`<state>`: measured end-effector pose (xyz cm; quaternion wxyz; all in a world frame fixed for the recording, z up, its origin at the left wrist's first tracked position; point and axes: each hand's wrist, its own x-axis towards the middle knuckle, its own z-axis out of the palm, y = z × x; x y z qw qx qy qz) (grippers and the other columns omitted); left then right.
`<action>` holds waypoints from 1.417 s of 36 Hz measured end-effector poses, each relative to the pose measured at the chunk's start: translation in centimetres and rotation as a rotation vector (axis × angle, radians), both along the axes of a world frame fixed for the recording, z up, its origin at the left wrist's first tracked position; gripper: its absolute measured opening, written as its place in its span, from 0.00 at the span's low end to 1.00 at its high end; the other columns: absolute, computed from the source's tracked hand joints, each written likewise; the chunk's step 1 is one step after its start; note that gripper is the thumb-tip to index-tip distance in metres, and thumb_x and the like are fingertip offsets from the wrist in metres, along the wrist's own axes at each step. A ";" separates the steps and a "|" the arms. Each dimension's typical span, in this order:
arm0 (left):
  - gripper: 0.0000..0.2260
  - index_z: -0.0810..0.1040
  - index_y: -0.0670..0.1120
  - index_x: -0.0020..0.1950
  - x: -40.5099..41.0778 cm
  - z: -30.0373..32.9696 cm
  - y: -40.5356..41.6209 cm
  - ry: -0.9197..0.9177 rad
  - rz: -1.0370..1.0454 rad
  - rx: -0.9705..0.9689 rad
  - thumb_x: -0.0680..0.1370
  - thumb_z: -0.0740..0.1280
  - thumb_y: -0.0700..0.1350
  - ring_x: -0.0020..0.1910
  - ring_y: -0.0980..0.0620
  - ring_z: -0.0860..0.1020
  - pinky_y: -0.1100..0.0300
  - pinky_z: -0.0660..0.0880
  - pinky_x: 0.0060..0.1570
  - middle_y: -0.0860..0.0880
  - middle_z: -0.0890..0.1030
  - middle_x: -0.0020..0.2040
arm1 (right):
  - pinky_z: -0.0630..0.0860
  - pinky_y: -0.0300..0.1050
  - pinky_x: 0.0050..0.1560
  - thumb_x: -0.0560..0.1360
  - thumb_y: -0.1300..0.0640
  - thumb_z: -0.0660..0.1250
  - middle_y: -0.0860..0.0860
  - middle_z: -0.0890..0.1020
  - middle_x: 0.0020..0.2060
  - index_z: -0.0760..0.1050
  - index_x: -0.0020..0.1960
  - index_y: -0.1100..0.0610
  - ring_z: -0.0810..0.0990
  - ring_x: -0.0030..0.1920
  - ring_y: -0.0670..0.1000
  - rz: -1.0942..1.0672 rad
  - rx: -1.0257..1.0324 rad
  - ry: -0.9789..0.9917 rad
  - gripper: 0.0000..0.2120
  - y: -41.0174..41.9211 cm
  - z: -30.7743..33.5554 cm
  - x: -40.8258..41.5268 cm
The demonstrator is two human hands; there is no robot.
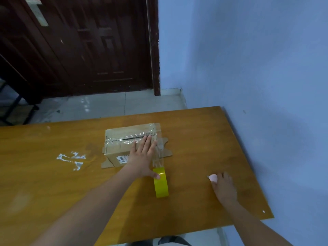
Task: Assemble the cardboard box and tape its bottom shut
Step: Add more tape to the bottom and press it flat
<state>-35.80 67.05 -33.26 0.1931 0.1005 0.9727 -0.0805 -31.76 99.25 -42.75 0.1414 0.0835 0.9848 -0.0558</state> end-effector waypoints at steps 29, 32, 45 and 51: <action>0.61 0.28 0.48 0.73 0.3 0.7 0.3 -0.007 0.036 -0.017 0.60 0.62 0.78 0.73 0.45 0.29 0.33 0.40 0.68 0.46 0.28 0.74 | 0.67 0.46 0.41 0.79 0.46 0.57 0.52 0.71 0.44 0.71 0.45 0.55 0.75 0.48 0.56 -0.009 -0.365 0.050 0.14 -2.5 1.0 -2.5; 0.60 0.28 0.48 0.73 0.3 0.8 0.4 -0.009 0.036 -0.019 0.61 0.61 0.77 0.73 0.45 0.29 0.32 0.40 0.69 0.45 0.28 0.74 | 0.64 0.45 0.39 0.78 0.46 0.62 0.49 0.69 0.41 0.70 0.41 0.53 0.74 0.44 0.55 0.067 -0.508 0.051 0.12 -4.7 2.6 -3.7; 0.60 0.27 0.48 0.72 0.3 0.3 0.2 0.003 0.039 -0.006 0.61 0.60 0.78 0.73 0.45 0.29 0.33 0.38 0.68 0.46 0.28 0.74 | 0.72 0.42 0.43 0.70 0.49 0.73 0.45 0.74 0.42 0.79 0.49 0.51 0.75 0.43 0.46 0.366 -0.770 0.092 0.11 -13.1 8.2 -5.5; 0.60 0.25 0.48 0.70 0.2 0.1 0.2 0.007 0.038 0.000 0.60 0.60 0.78 0.73 0.44 0.29 0.33 0.38 0.67 0.46 0.28 0.74 | 0.73 0.50 0.47 0.70 0.49 0.72 0.47 0.73 0.44 0.79 0.51 0.53 0.76 0.47 0.50 0.351 -0.718 0.065 0.13 -13.7 7.9 -5.6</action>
